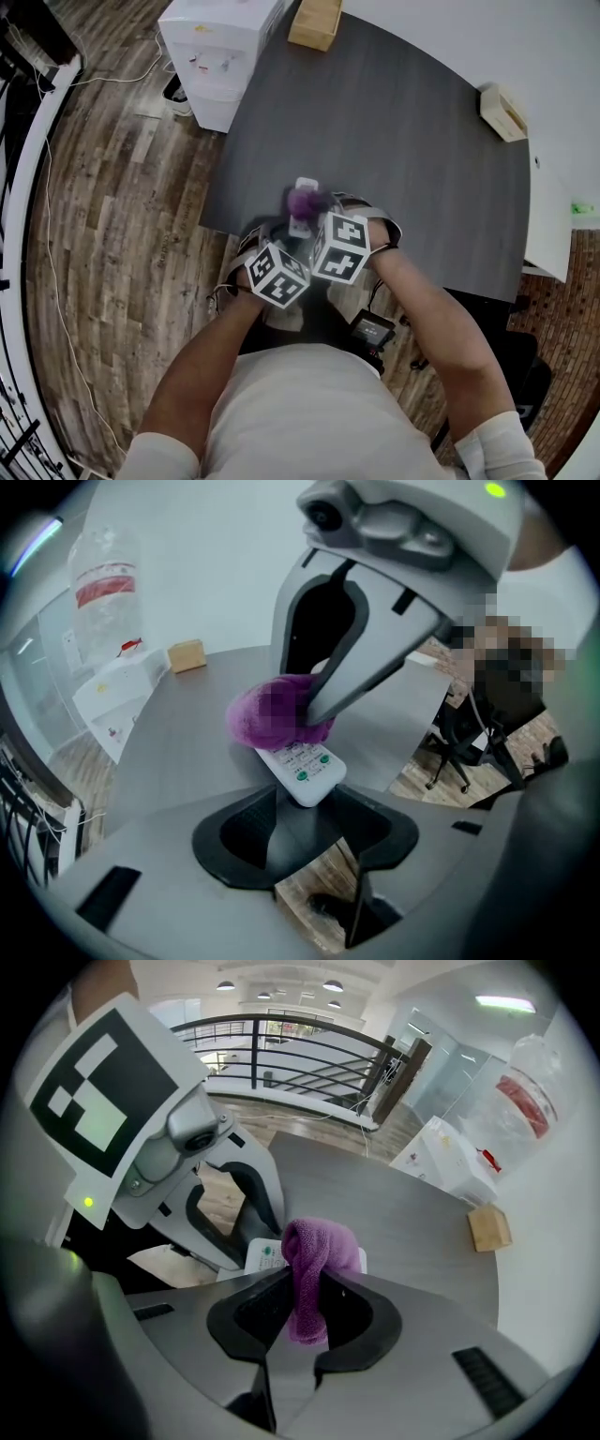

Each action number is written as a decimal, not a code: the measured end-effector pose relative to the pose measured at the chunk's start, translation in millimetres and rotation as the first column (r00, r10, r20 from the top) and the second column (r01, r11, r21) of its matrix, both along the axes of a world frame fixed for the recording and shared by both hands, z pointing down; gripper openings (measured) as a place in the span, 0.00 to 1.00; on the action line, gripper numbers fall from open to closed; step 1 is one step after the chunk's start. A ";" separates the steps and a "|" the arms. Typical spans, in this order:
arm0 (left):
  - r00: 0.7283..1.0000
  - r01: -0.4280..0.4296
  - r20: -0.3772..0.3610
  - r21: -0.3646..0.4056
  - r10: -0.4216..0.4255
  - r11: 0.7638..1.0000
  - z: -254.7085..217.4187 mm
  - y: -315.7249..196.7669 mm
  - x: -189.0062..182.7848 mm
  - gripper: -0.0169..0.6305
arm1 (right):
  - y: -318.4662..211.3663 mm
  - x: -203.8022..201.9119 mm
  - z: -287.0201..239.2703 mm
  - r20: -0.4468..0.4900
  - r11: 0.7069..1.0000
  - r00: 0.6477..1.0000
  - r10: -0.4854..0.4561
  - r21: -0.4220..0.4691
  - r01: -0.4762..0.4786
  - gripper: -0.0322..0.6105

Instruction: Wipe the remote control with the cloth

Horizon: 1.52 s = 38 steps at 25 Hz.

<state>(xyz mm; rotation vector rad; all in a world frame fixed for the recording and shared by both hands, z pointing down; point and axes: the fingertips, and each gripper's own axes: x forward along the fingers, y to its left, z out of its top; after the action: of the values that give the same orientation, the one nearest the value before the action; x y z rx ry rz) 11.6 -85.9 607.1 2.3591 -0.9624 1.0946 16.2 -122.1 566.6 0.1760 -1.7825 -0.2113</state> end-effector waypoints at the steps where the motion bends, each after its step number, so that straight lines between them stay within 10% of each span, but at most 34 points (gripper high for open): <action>1: 1.000 0.004 -0.003 -0.002 -0.004 1.000 0.3 -0.3 -0.2 0.33 | 3.8 0.2 -0.2 0.004 1.000 1.000 0.004 -0.004 -0.004 0.19; 8: 1.000 0.024 -0.012 -0.022 -0.025 0.999 3.2 -1.6 -1.3 0.33 | 39.7 2.0 1.1 0.054 0.972 0.989 0.138 -0.199 -0.125 0.19; 17: 0.999 0.026 -0.028 -0.037 -0.027 0.999 3.3 1.8 -8.7 0.33 | 65.5 9.8 -16.4 0.128 0.825 0.937 0.326 -0.521 -0.217 0.19; 23: 0.973 0.062 -0.209 -0.178 -0.100 0.982 -9.2 11.3 -30.6 0.33 | 8.3 16.3 -20.8 0.239 0.865 0.848 0.473 -0.311 -0.395 0.19; 27: 0.899 0.158 -0.348 -0.310 -0.267 0.937 -18.5 -7.0 -37.6 0.33 | 15.9 25.1 5.4 0.169 0.892 0.887 0.430 -0.231 -0.389 0.19; 34: 0.826 0.174 -0.401 -0.486 -0.396 0.856 -14.0 -47.7 -8.7 0.33 | 12.4 43.9 21.6 0.217 0.742 0.729 0.649 -0.391 -0.544 0.19; 38: 0.759 0.138 -0.417 -0.646 -0.499 0.750 -4.9 -51.3 8.0 0.30 | 11.0 48.8 20.9 0.244 0.642 0.612 0.753 -0.479 -0.599 0.19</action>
<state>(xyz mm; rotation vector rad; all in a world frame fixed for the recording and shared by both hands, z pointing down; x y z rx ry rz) 19.7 -137.2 602.1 1.7243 -0.6537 0.3892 65.0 -111.1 587.5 0.6859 -2.0072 0.7790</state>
